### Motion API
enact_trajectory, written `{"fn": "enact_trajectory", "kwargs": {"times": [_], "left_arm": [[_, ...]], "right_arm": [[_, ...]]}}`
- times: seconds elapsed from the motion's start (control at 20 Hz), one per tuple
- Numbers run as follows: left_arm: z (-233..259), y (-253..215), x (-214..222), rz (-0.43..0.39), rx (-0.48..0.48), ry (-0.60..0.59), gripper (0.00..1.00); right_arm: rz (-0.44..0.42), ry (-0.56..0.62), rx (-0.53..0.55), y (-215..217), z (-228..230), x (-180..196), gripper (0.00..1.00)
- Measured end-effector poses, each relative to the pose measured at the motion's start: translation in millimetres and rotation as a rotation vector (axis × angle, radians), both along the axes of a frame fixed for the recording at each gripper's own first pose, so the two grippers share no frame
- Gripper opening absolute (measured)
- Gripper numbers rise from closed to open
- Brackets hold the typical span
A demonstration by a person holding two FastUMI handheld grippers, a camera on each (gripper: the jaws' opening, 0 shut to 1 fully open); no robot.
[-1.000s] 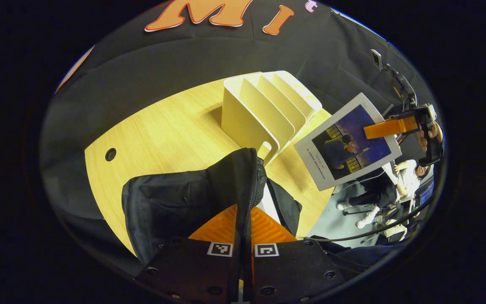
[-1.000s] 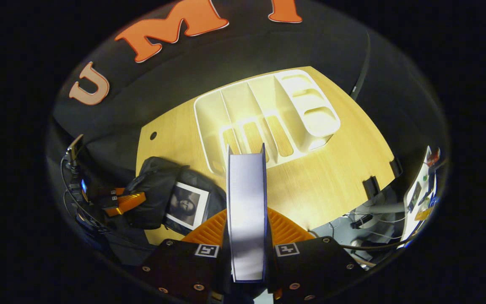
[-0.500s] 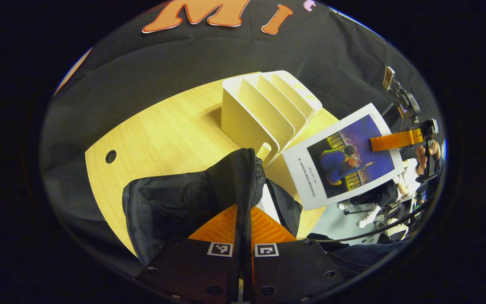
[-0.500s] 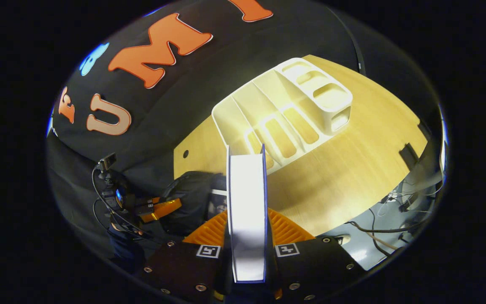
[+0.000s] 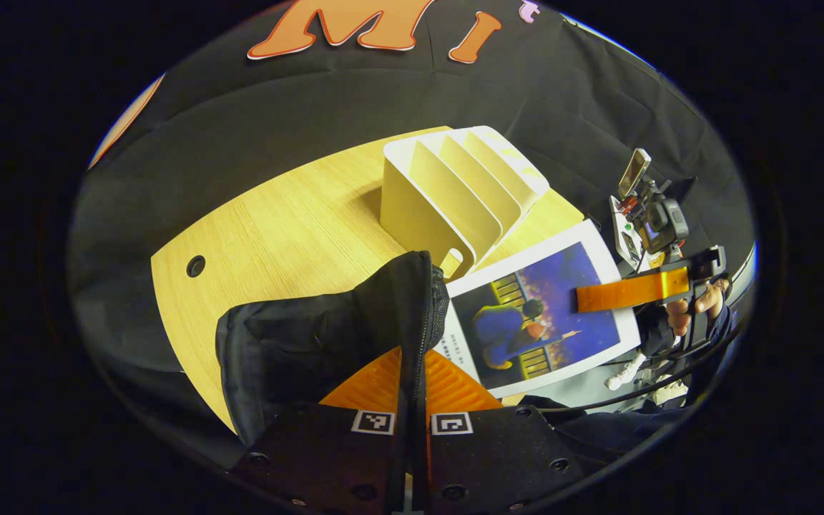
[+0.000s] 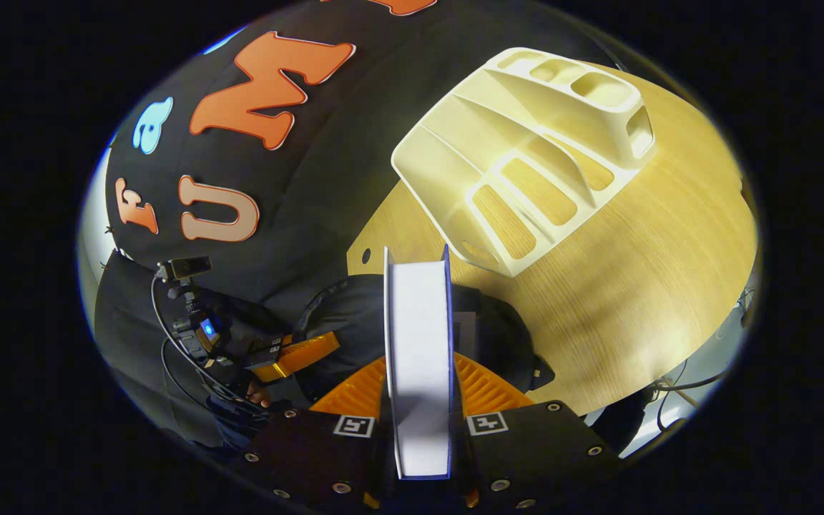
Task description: Open the schoolbag, grab two books from the bookshelf and put them into the schoolbag.
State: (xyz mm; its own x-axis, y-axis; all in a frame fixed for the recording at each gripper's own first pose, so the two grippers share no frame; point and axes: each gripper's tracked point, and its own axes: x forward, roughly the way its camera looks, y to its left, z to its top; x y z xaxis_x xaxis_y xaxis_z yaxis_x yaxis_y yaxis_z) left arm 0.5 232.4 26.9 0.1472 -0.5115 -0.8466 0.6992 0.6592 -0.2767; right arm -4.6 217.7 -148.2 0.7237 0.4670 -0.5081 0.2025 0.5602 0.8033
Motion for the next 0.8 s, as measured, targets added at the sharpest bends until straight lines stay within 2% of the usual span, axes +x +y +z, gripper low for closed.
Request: {"fn": "enact_trajectory", "kwargs": {"times": [0.25,0.5,0.8], "left_arm": [[10.7,0.2,-2.6,0.013,-0.01,-0.014,0.05],[14.8,-1.7,-5.6,0.02,-0.015,-0.021,0.05],[16.7,-9.2,-12.5,0.021,-0.036,-0.018,0.05]], "right_arm": [[0.003,-0.056,0.088,24.5,-11.7,23.6,0.32],[0.01,-0.056,0.133,53.0,-36.4,40.2,0.32],[-0.021,-0.07,0.212,76.4,-49.5,53.5,0.32]]}}
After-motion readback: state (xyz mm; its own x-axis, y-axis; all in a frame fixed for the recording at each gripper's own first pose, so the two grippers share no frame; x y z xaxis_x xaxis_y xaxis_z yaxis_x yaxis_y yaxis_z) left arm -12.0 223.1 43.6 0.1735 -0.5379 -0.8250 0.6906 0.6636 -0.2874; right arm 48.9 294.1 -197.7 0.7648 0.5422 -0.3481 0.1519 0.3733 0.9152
